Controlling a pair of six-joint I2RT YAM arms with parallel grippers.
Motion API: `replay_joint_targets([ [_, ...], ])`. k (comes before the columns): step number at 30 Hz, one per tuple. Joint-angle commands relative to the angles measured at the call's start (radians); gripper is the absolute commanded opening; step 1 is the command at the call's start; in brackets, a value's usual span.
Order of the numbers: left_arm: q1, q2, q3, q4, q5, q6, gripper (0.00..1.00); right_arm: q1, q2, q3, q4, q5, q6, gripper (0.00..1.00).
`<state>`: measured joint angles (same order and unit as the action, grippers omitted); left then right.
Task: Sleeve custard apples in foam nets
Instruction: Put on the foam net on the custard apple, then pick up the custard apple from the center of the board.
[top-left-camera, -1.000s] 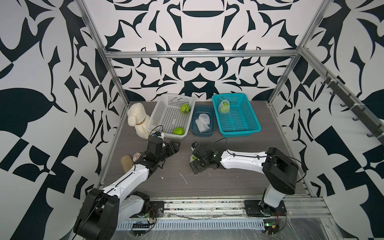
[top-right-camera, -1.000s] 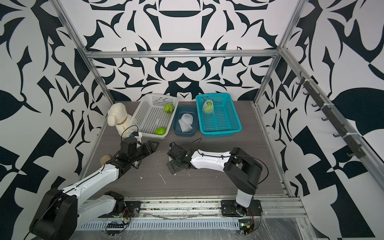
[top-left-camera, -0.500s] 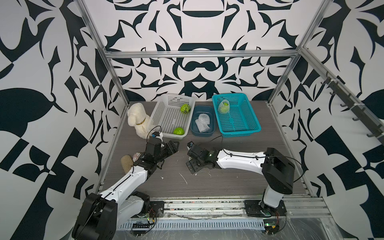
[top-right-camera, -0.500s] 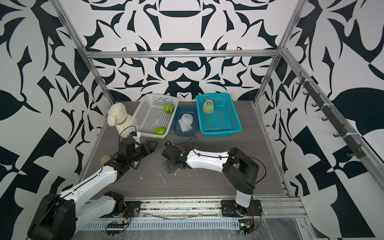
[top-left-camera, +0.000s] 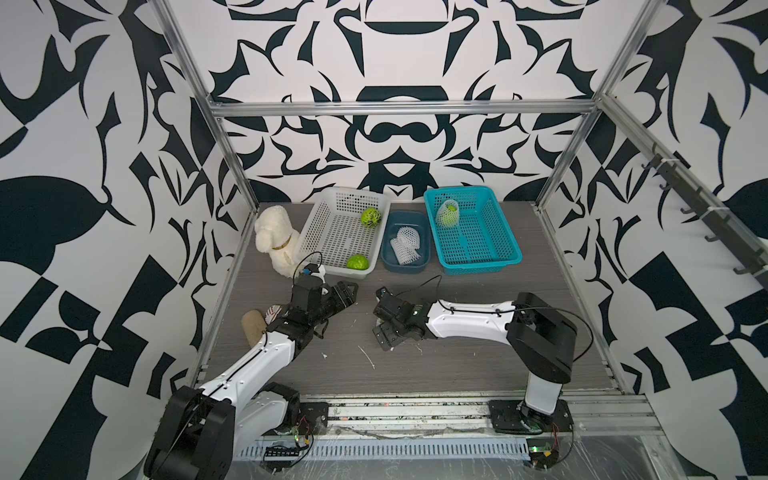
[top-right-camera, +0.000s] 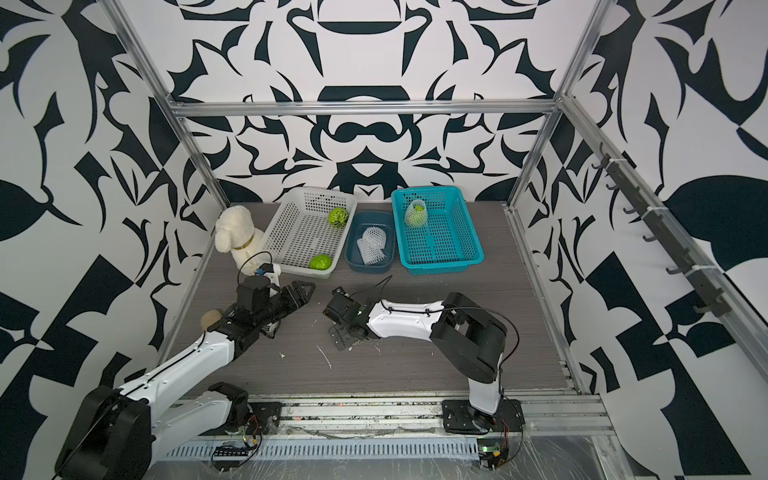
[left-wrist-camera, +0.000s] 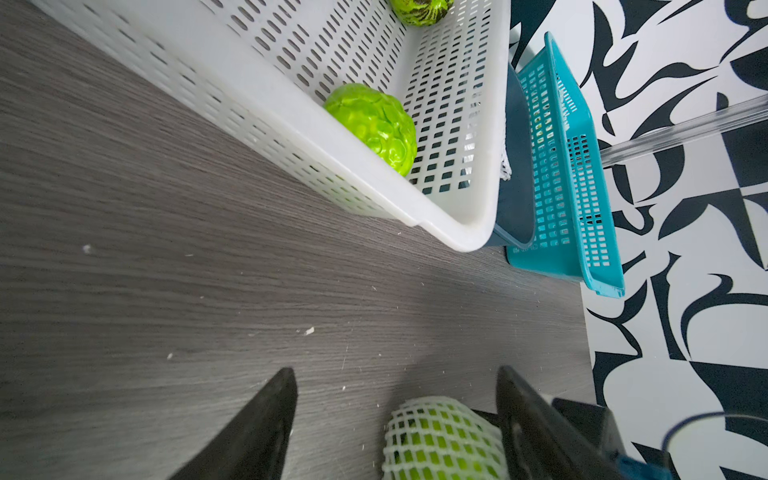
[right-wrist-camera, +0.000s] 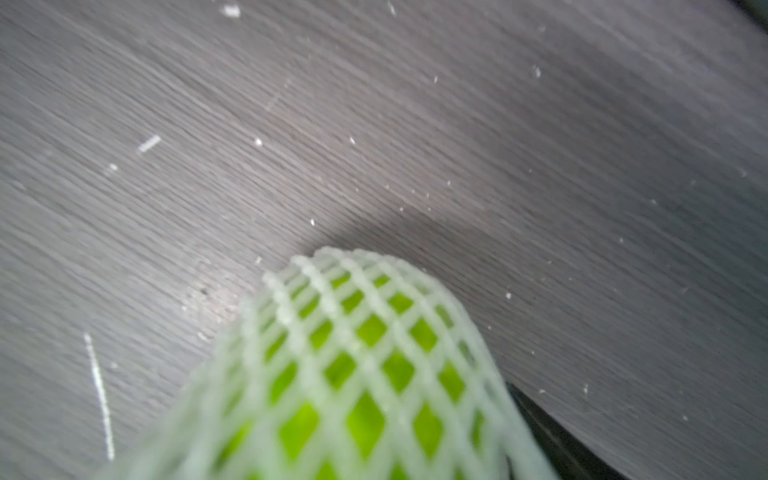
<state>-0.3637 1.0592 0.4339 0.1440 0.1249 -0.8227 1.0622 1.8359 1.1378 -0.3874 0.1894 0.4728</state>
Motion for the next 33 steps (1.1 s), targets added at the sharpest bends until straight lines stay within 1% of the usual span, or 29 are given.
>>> replay_joint_targets([
  [1,0.006,-0.002,0.013,-0.012,0.011,0.002,0.77,0.002,-0.043,0.011,-0.017,0.035,0.012,1.00],
  [8,0.014,-0.002,0.024,-0.022,0.015,0.011,0.77,0.002,-0.106,0.022,-0.045,0.026,0.014,1.00],
  [16,0.017,-0.001,0.029,-0.028,0.021,0.012,0.77,0.002,-0.097,0.033,-0.048,0.015,0.029,1.00],
  [21,0.019,-0.005,0.032,-0.032,0.017,0.014,0.77,0.000,-0.090,0.019,-0.001,0.013,0.022,0.90],
  [24,0.019,-0.005,0.032,-0.032,0.019,0.014,0.77,-0.004,-0.068,0.019,0.017,0.013,0.017,0.87],
  [26,0.019,-0.007,0.031,-0.036,0.018,0.014,0.77,-0.010,-0.056,0.014,0.031,-0.029,0.021,0.87],
  [33,0.020,-0.023,0.022,-0.044,0.010,0.013,0.77,-0.016,-0.020,0.005,0.052,-0.048,0.024,0.87],
])
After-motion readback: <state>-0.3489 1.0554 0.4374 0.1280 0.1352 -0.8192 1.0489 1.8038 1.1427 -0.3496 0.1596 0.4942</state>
